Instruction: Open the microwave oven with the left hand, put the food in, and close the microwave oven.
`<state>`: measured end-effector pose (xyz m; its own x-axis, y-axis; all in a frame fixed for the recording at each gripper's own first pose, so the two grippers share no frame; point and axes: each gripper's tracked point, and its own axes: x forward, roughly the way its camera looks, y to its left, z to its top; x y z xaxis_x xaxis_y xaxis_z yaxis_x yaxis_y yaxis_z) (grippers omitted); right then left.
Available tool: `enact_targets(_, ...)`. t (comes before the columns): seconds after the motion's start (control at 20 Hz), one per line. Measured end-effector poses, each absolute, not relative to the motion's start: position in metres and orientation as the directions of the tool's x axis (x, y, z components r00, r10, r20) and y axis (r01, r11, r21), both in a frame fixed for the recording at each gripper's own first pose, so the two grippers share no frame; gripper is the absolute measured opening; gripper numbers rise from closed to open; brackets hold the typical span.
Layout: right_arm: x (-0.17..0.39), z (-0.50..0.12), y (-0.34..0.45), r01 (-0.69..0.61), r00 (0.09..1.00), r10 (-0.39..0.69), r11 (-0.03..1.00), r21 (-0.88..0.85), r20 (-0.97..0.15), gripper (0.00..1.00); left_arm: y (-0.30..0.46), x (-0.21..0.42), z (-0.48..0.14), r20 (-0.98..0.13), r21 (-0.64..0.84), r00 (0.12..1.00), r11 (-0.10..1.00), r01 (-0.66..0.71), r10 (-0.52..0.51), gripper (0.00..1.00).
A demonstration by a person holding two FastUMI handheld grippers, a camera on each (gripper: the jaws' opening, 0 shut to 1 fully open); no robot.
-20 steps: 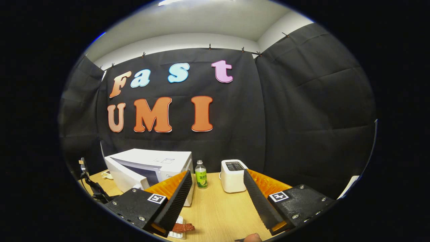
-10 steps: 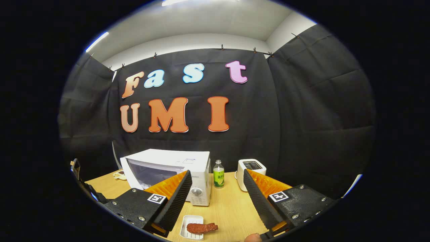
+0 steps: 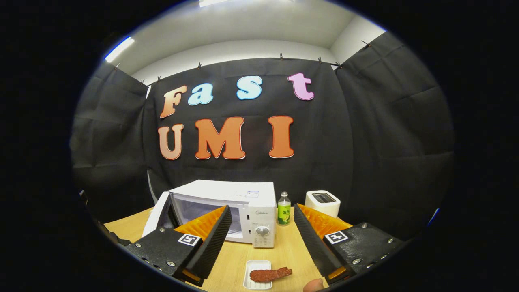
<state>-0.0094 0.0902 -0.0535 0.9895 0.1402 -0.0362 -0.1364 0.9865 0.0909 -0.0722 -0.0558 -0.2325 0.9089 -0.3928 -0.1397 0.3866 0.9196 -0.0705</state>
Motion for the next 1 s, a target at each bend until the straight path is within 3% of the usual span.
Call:
enact_targets(0.1, -0.013, -0.054, 0.106, -0.162, 0.985, 0.166, 0.983, 0.091, -0.036, 1.00, -0.028, -0.085, -0.232, -0.163, -0.061, 0.931, 0.945, 0.321, -0.327, 0.17)
enact_targets(0.15, -0.016, -0.055, 0.112, -0.175, 0.983, 0.179, 0.981, 0.087, -0.036, 0.96, -0.012, -0.090, -0.228, -0.168, -0.049, 0.943, 0.958, 0.283, -0.288, 0.18)
enact_targets(0.35, -0.028, -0.057, 0.122, -0.200, 0.979, 0.202, 0.978, 0.053, -0.033, 0.96, 0.035, -0.122, -0.217, -0.164, 0.010, 0.971, 0.984, 0.179, -0.175, 0.25)
enact_targets(0.4, -0.029, -0.059, 0.123, -0.201, 0.979, 0.203, 0.978, 0.048, -0.030, 0.96, 0.046, -0.130, -0.212, -0.154, 0.028, 0.977, 0.988, 0.150, -0.144, 0.36)
enact_targets(0.45, -0.032, -0.059, 0.123, -0.202, 0.979, 0.203, 0.978, 0.047, -0.029, 0.96, 0.056, -0.137, -0.207, -0.147, 0.041, 0.982, 0.992, 0.123, -0.116, 0.37)
enact_targets(0.5, -0.034, -0.062, 0.124, -0.202, 0.979, 0.204, 0.978, 0.049, -0.028, 0.96, 0.061, -0.143, -0.206, -0.147, 0.038, 0.983, 0.993, 0.116, -0.109, 0.47)
enact_targets(0.6, -0.038, -0.065, 0.122, -0.199, 0.979, 0.200, 0.979, 0.054, -0.028, 0.96, 0.068, -0.152, -0.199, -0.137, 0.005, 0.985, 0.995, 0.103, -0.101, 0.81)
enact_targets(0.65, -0.039, -0.066, 0.120, -0.195, 0.980, 0.196, 0.979, 0.055, -0.028, 0.96, 0.073, -0.157, -0.195, -0.129, -0.012, 0.987, 0.996, 0.091, -0.092, 0.85)
enact_targets(1.0, -0.039, -0.086, 0.093, -0.127, 0.991, 0.129, 0.989, 0.075, -0.021, 0.96, 0.134, -0.155, -0.164, -0.067, -0.040, 0.995, 0.996, -0.073, 0.071, 0.86)
